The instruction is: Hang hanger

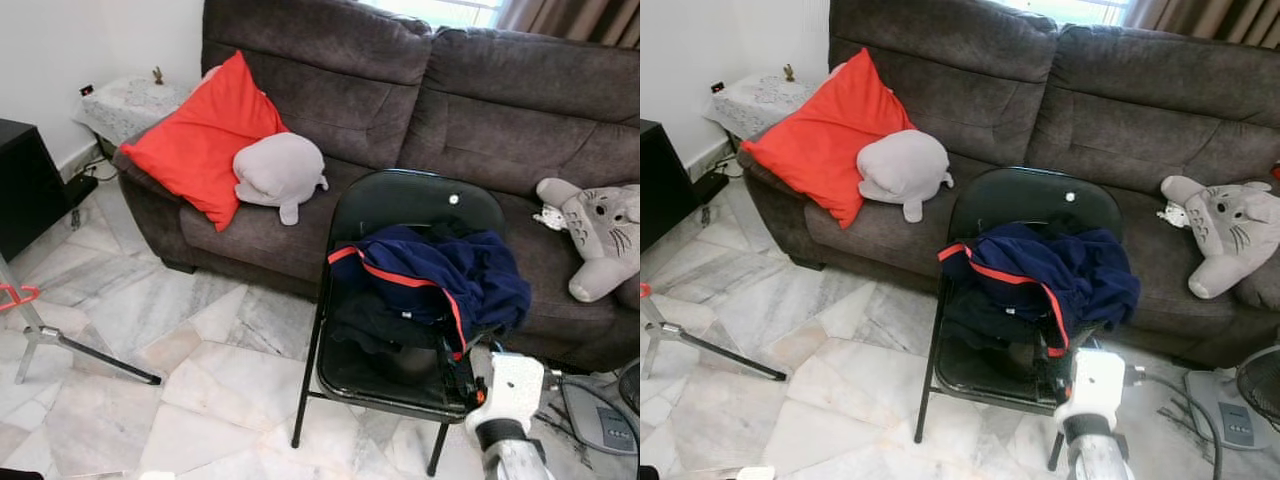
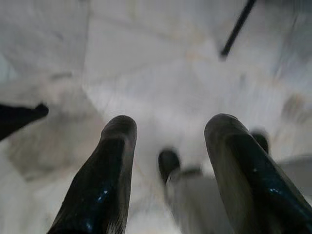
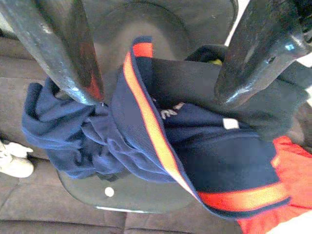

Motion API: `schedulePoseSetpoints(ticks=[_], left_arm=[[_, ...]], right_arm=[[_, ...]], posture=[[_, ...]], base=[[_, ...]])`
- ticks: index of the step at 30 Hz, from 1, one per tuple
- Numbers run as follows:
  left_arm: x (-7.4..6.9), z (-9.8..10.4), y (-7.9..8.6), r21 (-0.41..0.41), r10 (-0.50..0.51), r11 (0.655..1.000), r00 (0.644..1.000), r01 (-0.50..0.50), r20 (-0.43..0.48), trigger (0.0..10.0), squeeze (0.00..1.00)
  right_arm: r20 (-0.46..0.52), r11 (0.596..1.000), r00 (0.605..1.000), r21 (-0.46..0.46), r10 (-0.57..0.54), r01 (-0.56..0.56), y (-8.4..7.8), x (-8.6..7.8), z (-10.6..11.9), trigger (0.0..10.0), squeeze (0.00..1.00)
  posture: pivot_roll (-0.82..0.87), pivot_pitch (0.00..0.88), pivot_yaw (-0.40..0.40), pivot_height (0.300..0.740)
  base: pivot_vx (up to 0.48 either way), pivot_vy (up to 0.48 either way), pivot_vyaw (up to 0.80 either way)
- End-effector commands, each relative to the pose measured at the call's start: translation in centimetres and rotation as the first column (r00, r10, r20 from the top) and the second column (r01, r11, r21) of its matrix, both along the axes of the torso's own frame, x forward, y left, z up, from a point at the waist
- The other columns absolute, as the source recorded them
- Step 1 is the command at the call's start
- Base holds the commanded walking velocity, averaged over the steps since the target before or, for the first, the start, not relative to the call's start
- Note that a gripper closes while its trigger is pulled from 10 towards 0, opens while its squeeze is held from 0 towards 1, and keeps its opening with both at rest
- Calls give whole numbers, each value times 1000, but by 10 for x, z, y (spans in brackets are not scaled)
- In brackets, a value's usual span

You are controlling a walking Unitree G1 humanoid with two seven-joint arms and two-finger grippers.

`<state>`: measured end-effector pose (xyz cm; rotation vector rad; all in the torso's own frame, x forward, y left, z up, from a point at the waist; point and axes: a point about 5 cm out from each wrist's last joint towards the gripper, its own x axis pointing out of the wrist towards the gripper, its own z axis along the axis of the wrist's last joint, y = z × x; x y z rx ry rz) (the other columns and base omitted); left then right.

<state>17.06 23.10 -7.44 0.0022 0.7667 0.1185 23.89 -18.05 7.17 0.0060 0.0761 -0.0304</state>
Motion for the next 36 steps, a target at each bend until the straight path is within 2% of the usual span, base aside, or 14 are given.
schedulePoseSetpoints(ticks=[1,3,4,6,9,11,12,15,16,20,22,24,28,36], left_arm=[[18,12,2,-14,-10,1000,995,11,99,10000,0],[25,16,1,-10,-25,1000,991,26,131,10000,0],[37,26,1,2,-51,999,979,51,198,10000,0],[44,34,2,9,-67,998,963,67,260,10000,0],[48,41,5,20,-90,996,943,88,319,10000,0],[49,44,6,31,-107,994,931,102,348,10000,0],[48,52,7,49,-133,991,902,124,411,10000,0],[43,61,7,72,-167,986,865,151,472,10000,0],[38,70,6,81,-181,983,840,163,512,10000,0],[33,81,4,86,-191,981,810,173,555,10000,0],[32,99,-2,86,-196,980,767,182,611,10000,0],[34,110,-8,81,-199,978,744,192,638,10000,0],[44,127,-24,59,-206,973,717,224,666,10000,0],[46,127,-35,36,-215,967,738,251,639,10000,0]], right_arm=[[21,1000,1000,-3,3,-3,0,0,7,10000,0],[22,1000,1000,-4,6,-6,1,0,8,10000,0],[30,1000,999,-4,15,-15,3,1,10,10000,0],[32,1000,999,-10,23,-22,3,1,11,10000,0],[37,1000,999,-11,24,-24,4,-1,12,10000,0],[39,1000,999,-11,25,-25,3,-2,13,10000,0],[39,999,999,-18,31,-30,3,-5,14,10000,0],[38,999,999,-25,39,-38,3,-8,15,10000,0],[36,999,999,-26,40,-39,2,-12,16,10000,0],[34,999,999,-28,40,-39,0,-15,17,10000,0],[26,999,999,-29,40,-40,-2,-19,17,10000,0],[18,999,999,-30,43,-42,-2,-20,16,10000,0],[19,999,999,-19,43,-42,1,-17,16,10000,0],[24,999,999,-19,40,-39,2,-16,17,10000,0]], posture=[[-87,70,-65,740],[-85,69,-65,740],[-84,66,-63,740],[-87,64,-61,740],[-89,61,-57,740],[-89,61,-57,740],[-90,60,-56,740],[-89,54,-55,740],[-90,52,-57,740],[-83,49,-60,740],[-74,44,-63,740],[-70,39,-62,740],[-73,30,-58,740],[-81,24,-52,740]], base=[[0,0,0],[0,0,0],[0,0,0],[0,0,0],[0,0,0],[0,0,0],[0,0,0],[0,0,0],[0,0,0],[0,0,0],[0,0,0],[0,0,0],[0,0,0],[0,0,0]])
